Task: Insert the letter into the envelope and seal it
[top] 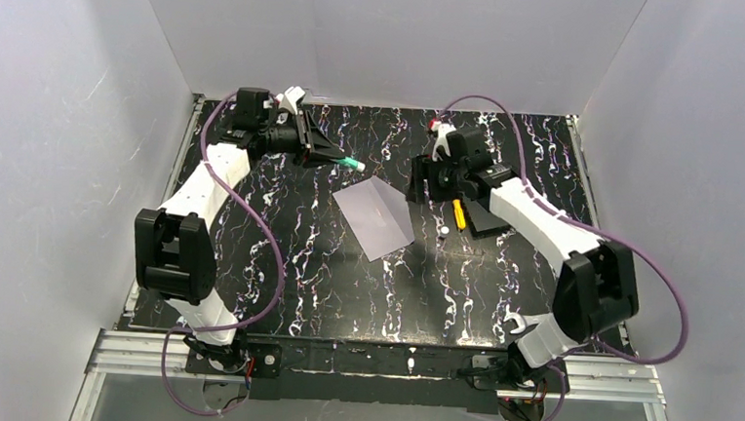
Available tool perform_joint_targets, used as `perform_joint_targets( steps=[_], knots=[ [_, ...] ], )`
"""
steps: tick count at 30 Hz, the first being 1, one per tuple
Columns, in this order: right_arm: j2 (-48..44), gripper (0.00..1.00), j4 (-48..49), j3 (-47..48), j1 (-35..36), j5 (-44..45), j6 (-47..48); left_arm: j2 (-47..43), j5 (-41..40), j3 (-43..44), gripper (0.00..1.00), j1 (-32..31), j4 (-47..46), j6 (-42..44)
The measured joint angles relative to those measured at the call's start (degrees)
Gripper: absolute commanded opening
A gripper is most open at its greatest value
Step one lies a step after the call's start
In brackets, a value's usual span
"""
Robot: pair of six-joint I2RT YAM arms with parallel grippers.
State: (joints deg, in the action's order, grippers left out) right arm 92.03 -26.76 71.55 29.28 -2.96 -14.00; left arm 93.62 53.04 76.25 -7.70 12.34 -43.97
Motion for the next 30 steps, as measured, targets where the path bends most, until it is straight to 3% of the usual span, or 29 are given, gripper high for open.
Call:
perform_joint_targets(
  steps=[5,10,22,27,30],
  knots=[
    [-3.8,0.76,9.8,1.3,1.2,-18.2,3.7,0.7,6.1,5.8,0.00,-0.3,4.3,5.8],
    [-3.8,0.78,14.4,3.1,3.3,-27.6,6.9,0.7,8.9,6.4,0.00,-0.7,5.8,8.2],
    [1.7,0.76,13.2,14.7,7.2,-31.8,15.4,0.7,11.2,6.4,0.00,-1.7,7.4,10.3],
    [3.4,0.65,11.0,15.7,8.2,-31.5,17.6,0.7,11.5,6.7,0.00,-1.8,7.9,10.4],
    [4.5,0.42,10.2,16.7,8.8,-31.3,18.4,0.5,11.9,7.1,0.00,-1.9,7.9,10.5]
  ],
)
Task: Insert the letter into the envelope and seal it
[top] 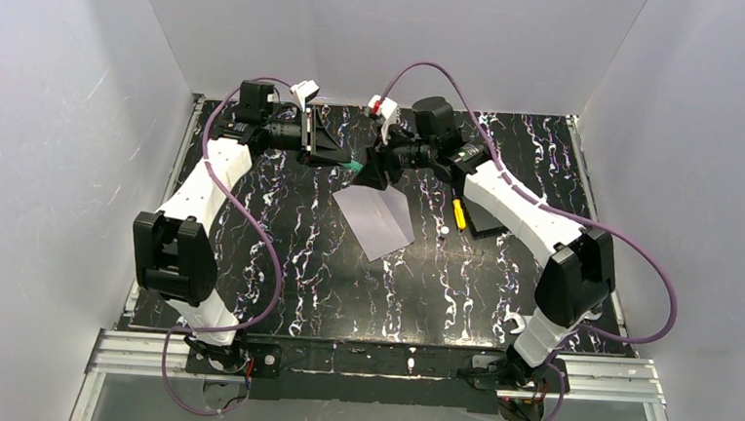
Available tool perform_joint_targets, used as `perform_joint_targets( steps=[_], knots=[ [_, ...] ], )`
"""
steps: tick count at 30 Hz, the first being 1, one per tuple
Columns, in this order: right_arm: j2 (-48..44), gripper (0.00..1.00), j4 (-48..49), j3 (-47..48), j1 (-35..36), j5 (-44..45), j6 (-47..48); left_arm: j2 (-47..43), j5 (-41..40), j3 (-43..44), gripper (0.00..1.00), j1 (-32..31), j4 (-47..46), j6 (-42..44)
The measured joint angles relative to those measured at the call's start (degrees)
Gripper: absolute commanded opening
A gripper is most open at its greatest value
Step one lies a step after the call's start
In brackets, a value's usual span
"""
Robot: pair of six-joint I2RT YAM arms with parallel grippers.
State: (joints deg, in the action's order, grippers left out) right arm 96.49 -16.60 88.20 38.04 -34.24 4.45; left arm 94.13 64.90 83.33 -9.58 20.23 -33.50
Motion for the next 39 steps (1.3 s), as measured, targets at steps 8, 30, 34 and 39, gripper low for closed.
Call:
perform_joint_targets(
  steps=[8,30,34,39],
  knots=[
    [1.3,0.18,0.5,1.3,0.9,0.5,-1.7,-0.2,0.2,0.2,0.25,0.3,0.0,0.1],
    [-0.7,0.25,36.6,-12.4,0.3,9.5,-41.6,-9.6,-23.3,-10.5,0.09,-5.3,-25.8,-12.0],
    [-0.7,0.52,37.7,-12.9,0.2,9.8,-43.7,-9.7,-24.6,-10.6,0.00,-5.8,-26.5,-11.4],
    [-0.8,0.85,36.7,-13.0,0.3,8.4,-44.0,-9.7,-24.8,-10.7,0.00,-6.6,-26.8,-8.3]
  ],
)
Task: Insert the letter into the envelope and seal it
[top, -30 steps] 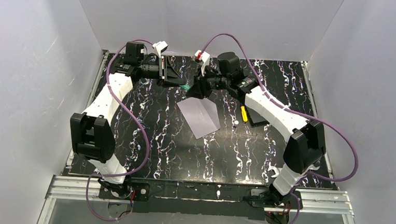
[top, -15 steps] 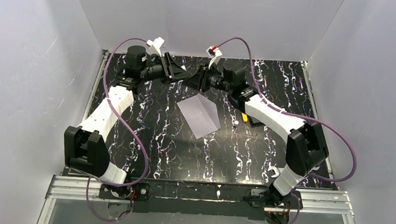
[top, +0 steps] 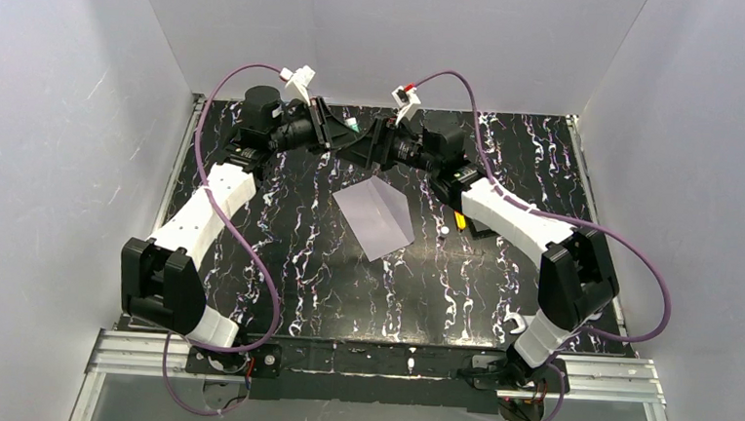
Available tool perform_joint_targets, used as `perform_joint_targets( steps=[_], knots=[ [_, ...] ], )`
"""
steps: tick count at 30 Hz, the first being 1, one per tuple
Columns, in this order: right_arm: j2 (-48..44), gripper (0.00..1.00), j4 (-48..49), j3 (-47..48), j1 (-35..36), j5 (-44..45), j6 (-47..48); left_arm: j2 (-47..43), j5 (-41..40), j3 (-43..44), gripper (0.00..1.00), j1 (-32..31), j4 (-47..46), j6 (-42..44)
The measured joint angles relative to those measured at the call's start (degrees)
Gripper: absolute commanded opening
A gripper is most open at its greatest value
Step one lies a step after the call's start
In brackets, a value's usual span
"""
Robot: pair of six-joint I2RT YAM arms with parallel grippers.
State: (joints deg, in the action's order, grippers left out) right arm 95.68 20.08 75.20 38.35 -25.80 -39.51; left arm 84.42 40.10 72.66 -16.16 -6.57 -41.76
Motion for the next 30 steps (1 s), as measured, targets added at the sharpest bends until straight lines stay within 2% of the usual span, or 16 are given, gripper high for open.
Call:
perform_joint_targets(
  steps=[5,9,12,17,19,21,24,30],
  knots=[
    [-3.2,0.85,-1.7,-2.1,-1.7,-3.1,2.5,0.0,3.0,0.6,0.00,-0.5,2.9,7.4],
    [-7.9,0.77,-1.1,-3.4,-6.4,-8.1,1.7,0.0,9.0,1.2,0.00,-0.5,5.0,14.2],
    [-8.6,0.70,-2.0,0.3,-8.8,-11.3,1.8,0.0,14.5,1.7,0.00,-0.5,5.5,17.6],
    [-6.7,0.75,-4.1,5.5,-7.4,-15.3,2.8,0.0,22.3,3.3,0.00,-0.5,5.3,19.2],
    [-5.9,0.72,-5.0,6.3,-6.8,-16.4,3.4,0.0,24.1,4.0,0.00,-0.5,5.0,19.2],
    [-4.9,0.61,-6.1,7.2,-6.4,-17.6,3.5,0.0,25.5,4.5,0.00,-0.5,4.7,19.2],
    [-3.4,0.38,-6.6,8.2,-6.4,-18.9,3.4,0.1,26.6,4.8,0.00,-0.5,4.5,19.2],
    [-2.6,0.09,-7.0,8.7,-6.4,-19.2,2.7,0.9,26.1,5.2,0.00,-0.4,6.5,20.6]
  ],
)
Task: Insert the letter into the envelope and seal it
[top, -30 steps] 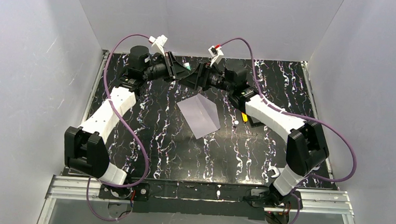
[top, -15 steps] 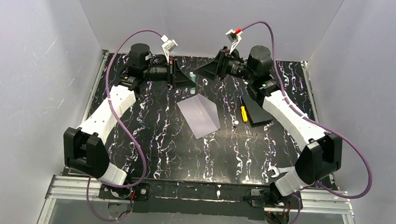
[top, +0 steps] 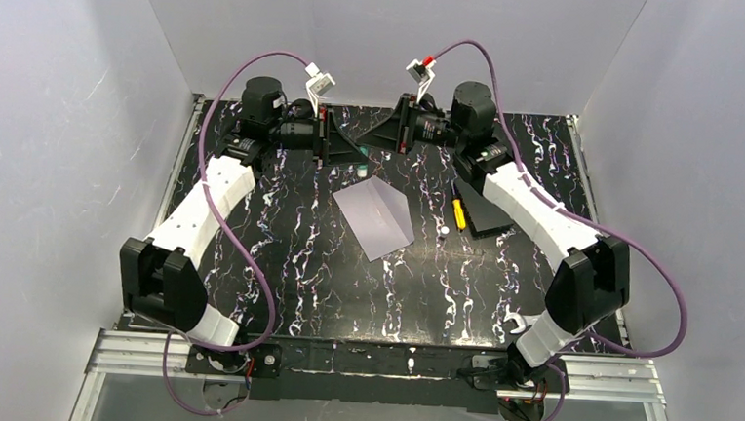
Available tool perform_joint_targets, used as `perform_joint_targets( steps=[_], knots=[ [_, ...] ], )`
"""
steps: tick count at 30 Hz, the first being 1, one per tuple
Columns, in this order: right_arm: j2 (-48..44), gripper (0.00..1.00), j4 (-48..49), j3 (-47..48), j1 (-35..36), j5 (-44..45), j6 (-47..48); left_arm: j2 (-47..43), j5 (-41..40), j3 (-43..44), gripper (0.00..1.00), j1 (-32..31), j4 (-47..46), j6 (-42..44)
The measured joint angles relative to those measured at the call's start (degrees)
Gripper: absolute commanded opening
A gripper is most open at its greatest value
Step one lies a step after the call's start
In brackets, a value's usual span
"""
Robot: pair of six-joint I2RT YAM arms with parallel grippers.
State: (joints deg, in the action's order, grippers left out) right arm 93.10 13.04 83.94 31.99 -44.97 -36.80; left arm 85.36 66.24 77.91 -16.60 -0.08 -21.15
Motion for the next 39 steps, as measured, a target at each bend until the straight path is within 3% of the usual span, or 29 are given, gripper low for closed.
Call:
perform_joint_targets(
  steps=[2,11,15,21,22,24,25,27,35,39],
  knots=[
    [0.3,0.01,-0.1,0.0,0.0,0.7,-0.2,0.0,-1.5,0.7,0.00,0.0,2.5,1.7],
    [3.5,0.01,-10.3,1.9,2.7,19.9,-4.8,0.2,-21.0,2.1,0.00,-0.5,13.1,14.6],
    [8.5,0.01,-23.2,10.4,3.7,27.5,-11.3,-0.7,-26.6,-2.9,0.00,-0.7,8.1,27.3],
    [14.1,0.01,-35.0,17.5,4.3,29.7,-23.2,-2.2,-30.2,-8.0,0.00,-0.8,5.0,43.2],
    [14.1,0.08,-35.6,17.7,4.2,29.9,-24.9,-2.2,-30.1,-8.0,0.00,-0.9,5.0,44.8],
    [14.1,0.54,-36.3,18.0,4.1,30.0,-27.3,-2.2,-29.7,-8.0,0.00,-0.9,4.5,46.9],
    [14.1,0.69,-36.3,17.9,4.0,29.9,-28.2,-2.2,-29.6,-8.0,0.00,-0.9,4.4,47.5],
    [14.1,0.80,-35.5,17.5,3.8,29.8,-28.3,-2.2,-29.0,-8.0,0.00,-0.9,4.8,48.0],
    [8.0,0.82,-14.9,0.9,0.0,15.9,-12.1,0.1,-17.6,-5.0,0.00,-0.4,11.4,40.2],
    [4.1,0.70,-10.3,-4.9,-0.1,8.6,-3.2,0.4,-10.0,-5.0,0.00,-0.4,12.3,34.1]
  ],
)
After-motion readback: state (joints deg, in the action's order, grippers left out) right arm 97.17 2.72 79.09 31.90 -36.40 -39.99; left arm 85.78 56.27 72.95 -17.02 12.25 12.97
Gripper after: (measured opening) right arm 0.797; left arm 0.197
